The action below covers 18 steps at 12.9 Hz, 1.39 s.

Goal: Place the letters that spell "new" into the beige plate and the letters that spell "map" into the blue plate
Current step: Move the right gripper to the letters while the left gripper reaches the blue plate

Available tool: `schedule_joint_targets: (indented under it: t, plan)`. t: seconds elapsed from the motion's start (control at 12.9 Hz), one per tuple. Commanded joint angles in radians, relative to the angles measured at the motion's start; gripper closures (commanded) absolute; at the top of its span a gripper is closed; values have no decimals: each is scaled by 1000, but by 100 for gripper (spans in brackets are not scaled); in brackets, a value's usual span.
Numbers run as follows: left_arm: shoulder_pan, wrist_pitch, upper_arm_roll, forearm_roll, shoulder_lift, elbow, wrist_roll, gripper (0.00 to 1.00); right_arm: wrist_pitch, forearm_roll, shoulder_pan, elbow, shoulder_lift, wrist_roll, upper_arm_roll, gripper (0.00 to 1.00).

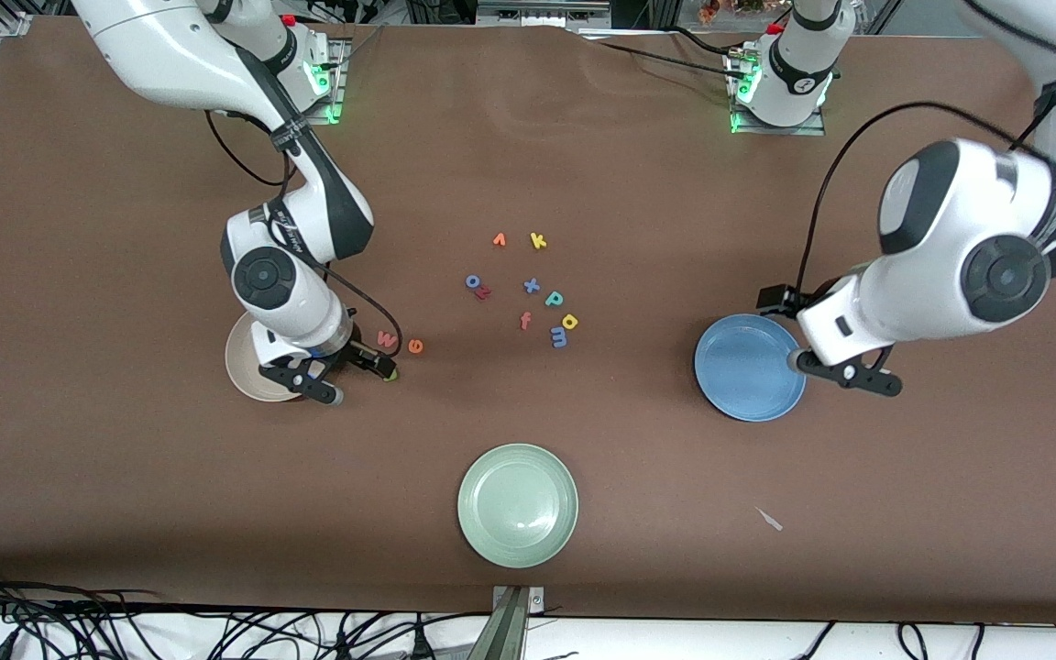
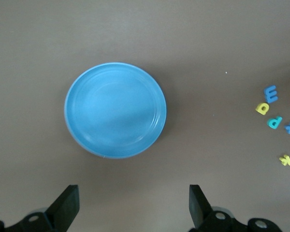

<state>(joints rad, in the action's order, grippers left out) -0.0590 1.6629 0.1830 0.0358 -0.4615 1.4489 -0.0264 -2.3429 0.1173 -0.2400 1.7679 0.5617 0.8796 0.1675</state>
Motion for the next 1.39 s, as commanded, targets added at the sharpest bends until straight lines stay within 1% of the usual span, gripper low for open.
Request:
schedule_joint_targets:
  t: [0.0, 0.15, 0.23, 0.46, 0.77, 0.93, 1.31]
  plan:
    - [-15, 61, -2, 21, -86, -55, -17, 0, -38, 18, 2, 53, -9, 48, 13, 1]
    - [-19, 84, -4, 13, -109, -53, -17, 0, -55, 21, 1, 94, -8, 90, 15, 1]
    - [-16, 90, -2, 16, -118, -53, -18, 0, -65, 18, -1, 114, -9, 96, 27, 1]
    - [-5, 92, -2, 21, -114, -55, -27, 0, -131, 18, -1, 163, 0, 99, 30, 1]
    - [-2, 94, -8, 21, -112, -59, -26, 0, -162, 31, -2, 165, 23, 104, 30, 1]
    - [-2, 132, -10, 13, -117, -59, -17, 0, -187, 36, -1, 166, 35, 104, 30, 1]
    - [2, 127, -7, 22, -108, -58, -15, 0, -190, 44, -1, 170, 38, 93, 29, 4]
